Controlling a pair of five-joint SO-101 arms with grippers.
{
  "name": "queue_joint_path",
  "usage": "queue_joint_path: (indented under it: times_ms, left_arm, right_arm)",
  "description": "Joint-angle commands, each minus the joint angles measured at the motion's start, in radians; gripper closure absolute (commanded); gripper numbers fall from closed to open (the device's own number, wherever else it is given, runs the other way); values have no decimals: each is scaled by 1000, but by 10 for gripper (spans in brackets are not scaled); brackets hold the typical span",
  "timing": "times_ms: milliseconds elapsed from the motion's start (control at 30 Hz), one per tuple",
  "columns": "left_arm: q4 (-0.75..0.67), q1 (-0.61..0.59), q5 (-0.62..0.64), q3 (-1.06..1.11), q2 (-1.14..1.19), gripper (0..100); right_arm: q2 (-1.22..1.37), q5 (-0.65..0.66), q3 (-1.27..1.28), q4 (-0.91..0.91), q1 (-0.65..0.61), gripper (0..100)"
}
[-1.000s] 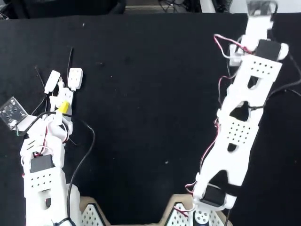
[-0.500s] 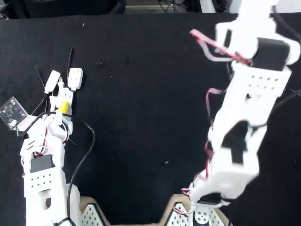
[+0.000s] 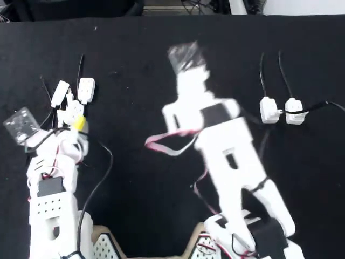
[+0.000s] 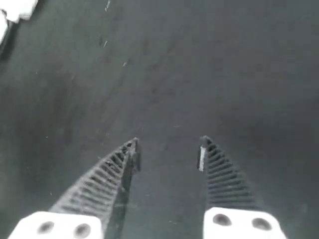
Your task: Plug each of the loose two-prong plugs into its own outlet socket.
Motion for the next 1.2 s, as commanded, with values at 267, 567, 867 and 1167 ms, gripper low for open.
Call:
queue_joint_path:
  times_ms: [267,567,867,1167]
  left_arm:
    - [173,76,-190,-257,52,744]
    - [442,76,-410,-789,612,742]
    - [743,18,-632,-1472,1240,744]
    - [1088,-91,-801,-2094,1715,744]
  right_arm:
    - [41,6,404,-565,-112,832]
    - [97,14,427,-620,-117,832]
    - [97,14,427,-620,-117,832]
    - [94,14,427,-620,-117,832]
